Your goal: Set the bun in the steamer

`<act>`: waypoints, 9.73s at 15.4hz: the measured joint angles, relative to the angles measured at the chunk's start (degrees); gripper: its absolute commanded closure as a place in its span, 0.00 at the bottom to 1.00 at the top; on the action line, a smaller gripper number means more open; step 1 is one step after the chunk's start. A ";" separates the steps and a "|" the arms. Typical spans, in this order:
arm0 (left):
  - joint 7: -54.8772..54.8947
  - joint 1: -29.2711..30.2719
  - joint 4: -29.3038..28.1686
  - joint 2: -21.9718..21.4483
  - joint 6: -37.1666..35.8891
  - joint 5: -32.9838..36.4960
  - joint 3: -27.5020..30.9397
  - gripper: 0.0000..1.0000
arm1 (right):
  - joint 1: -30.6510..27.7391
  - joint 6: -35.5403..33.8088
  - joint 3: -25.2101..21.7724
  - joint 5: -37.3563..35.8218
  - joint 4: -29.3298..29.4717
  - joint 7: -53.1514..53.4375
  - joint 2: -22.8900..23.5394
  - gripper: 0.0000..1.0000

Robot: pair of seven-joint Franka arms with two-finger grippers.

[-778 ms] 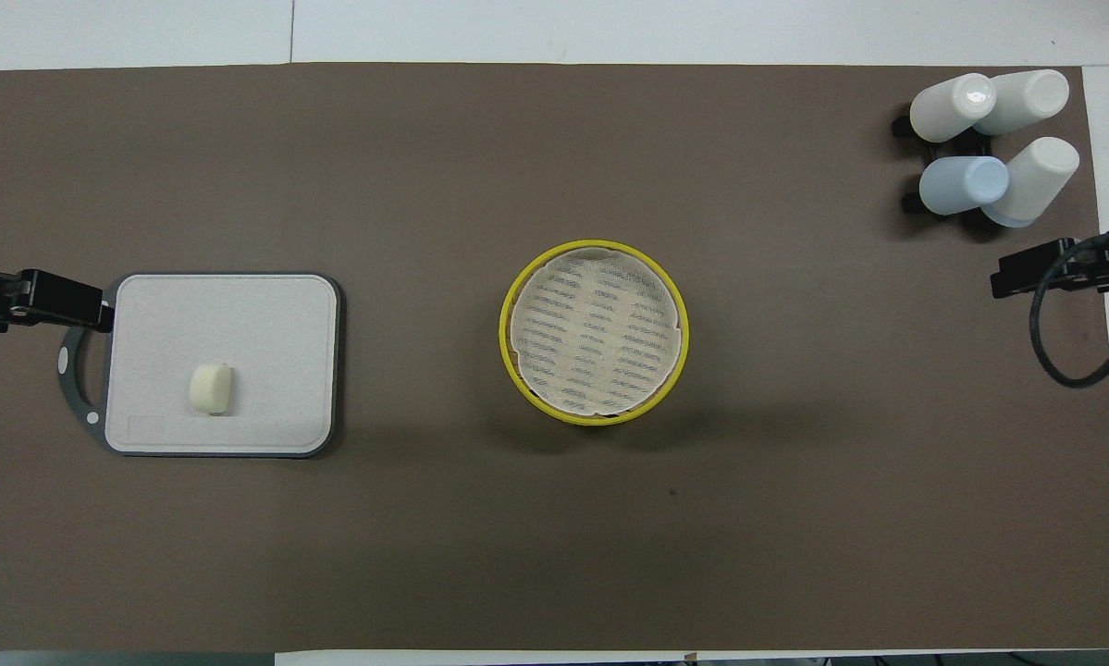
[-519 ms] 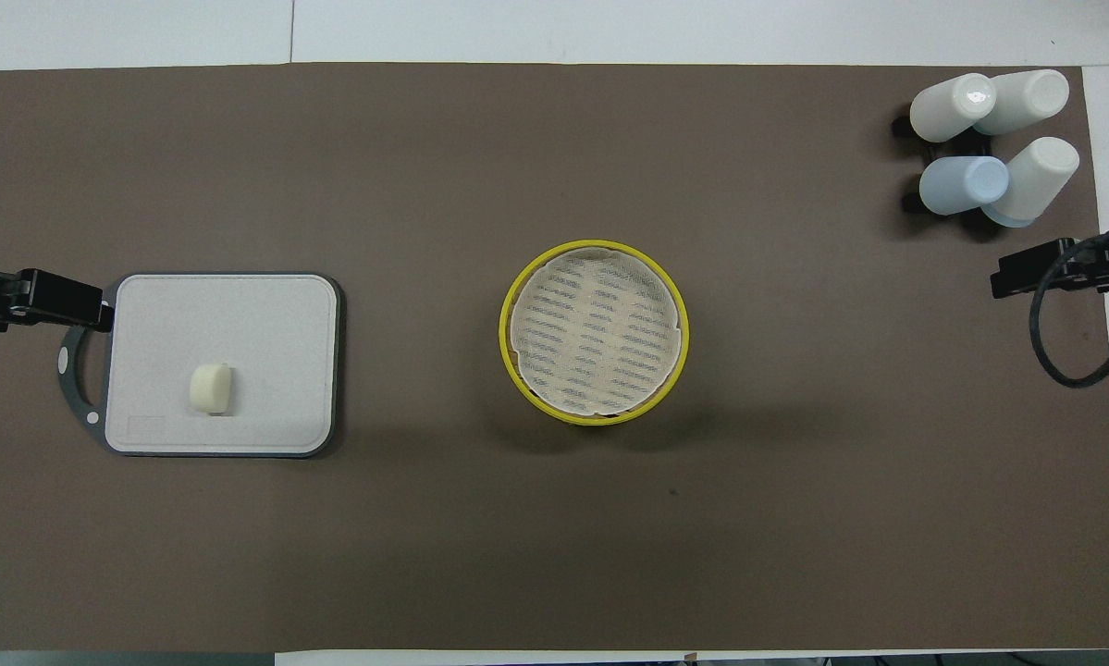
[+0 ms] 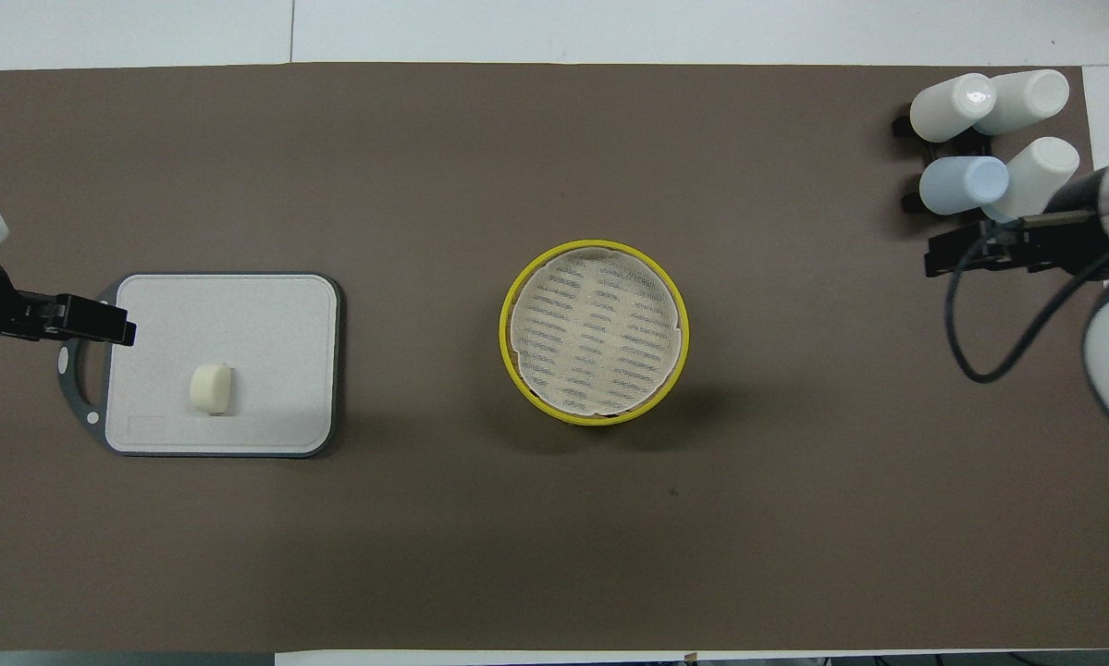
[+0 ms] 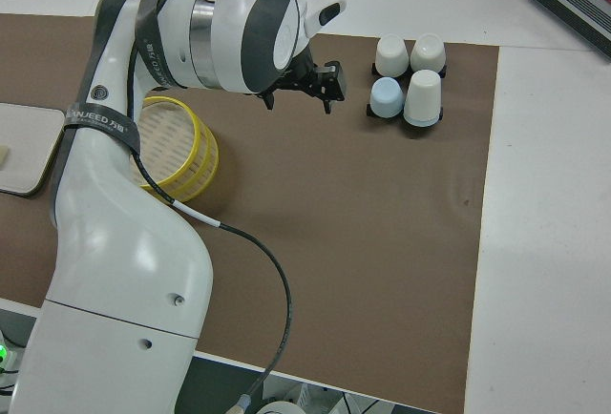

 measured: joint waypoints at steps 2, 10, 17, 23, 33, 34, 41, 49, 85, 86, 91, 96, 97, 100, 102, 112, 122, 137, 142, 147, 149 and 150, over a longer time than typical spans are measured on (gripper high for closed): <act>3.80 1.06 -10.01 -1.37 8.58 0.00 0.16 0.00 | 7.66 4.35 0.36 -0.05 0.00 10.07 3.41 0.00; 5.46 0.56 -28.63 2.28 32.87 0.00 -0.73 0.00 | 28.63 11.49 0.19 -5.79 10.20 36.26 20.56 0.01; 5.54 0.44 -29.94 4.80 38.66 0.00 -0.64 0.07 | 33.96 15.45 0.07 -7.48 13.04 46.72 27.22 0.01; 5.58 0.40 -30.57 5.05 39.67 0.00 -0.65 0.58 | 35.41 18.18 -0.51 -8.40 13.10 48.49 29.10 0.89; -3.66 -2.29 -16.57 6.66 23.28 -0.12 -0.88 0.60 | 35.18 16.12 -0.57 -8.55 14.87 47.03 29.05 1.00; -6.51 -3.57 -10.60 7.82 17.23 -0.16 -0.98 0.60 | 34.49 13.92 -0.79 -8.65 16.13 44.26 28.88 1.00; -25.36 -12.01 14.44 15.12 -1.20 -1.79 -1.55 0.60 | 14.60 4.43 -1.17 -8.60 21.52 10.60 22.29 1.00; -55.20 -32.99 13.24 20.96 21.14 -2.84 -2.40 0.59 | -2.89 2.73 -1.03 -5.04 20.48 -7.58 22.15 1.00; -14.56 -4.70 12.09 1.97 -11.15 0.90 0.17 0.00 | 34.47 13.03 0.08 -10.08 17.44 48.84 28.06 1.00; -14.14 -4.70 12.09 1.67 -11.46 0.92 0.14 0.00 | 34.67 14.21 0.08 -10.07 17.24 49.06 28.27 1.00; -13.44 -4.88 12.09 0.98 -12.41 0.93 0.07 0.00 | 34.90 19.15 0.08 -10.08 13.18 49.39 28.39 1.00; -13.43 -6.25 12.09 0.96 -12.52 0.93 0.99 0.00 | 34.92 19.29 0.08 -10.08 11.03 49.39 27.37 1.00; -13.43 -7.18 12.09 0.96 -12.53 0.93 1.95 0.00 | 34.97 19.34 0.09 -10.07 10.78 49.40 27.18 1.00; -13.43 -7.92 12.09 0.96 -12.54 0.93 2.80 0.00 | 35.57 19.50 0.11 -10.06 10.84 49.48 26.98 1.00; -13.43 -7.95 12.16 0.96 -12.54 0.93 2.81 0.00 | 35.93 19.72 0.12 -10.06 10.92 49.58 26.70 1.00; -13.43 -7.95 12.40 0.66 -12.34 0.93 3.31 0.00 | 35.67 22.40 -0.26 -10.06 10.62 49.59 26.77 1.00; -13.43 -8.15 12.40 0.52 -12.32 0.93 3.23 0.00 | 35.37 23.05 -0.32 -10.00 9.41 49.58 26.65 1.00; -13.43 -8.26 12.40 0.49 -12.32 0.93 3.09 0.00 | 35.43 23.00 -0.26 -8.04 8.79 49.58 26.60 0.56; -13.43 -8.27 12.40 0.48 -12.27 0.93 3.09 0.00 | 35.39 23.16 -0.28 -7.89 8.49 49.58 26.60 0.07; -13.43 -8.27 12.40 0.48 -12.21 0.93 3.09 0.00 | 34.79 18.91 -0.77 -8.03 10.94 45.68 26.21 0.00; -13.43 -8.27 12.40 0.48 -12.20 0.93 3.09 0.00 | 32.81 14.91 -1.01 -8.40 13.47 40.23 24.71 0.00; -13.43 -8.27 12.40 0.48 -12.20 0.93 3.09 0.00 | 31.15 12.85 -1.13 -8.55 14.19 36.40 23.09 0.00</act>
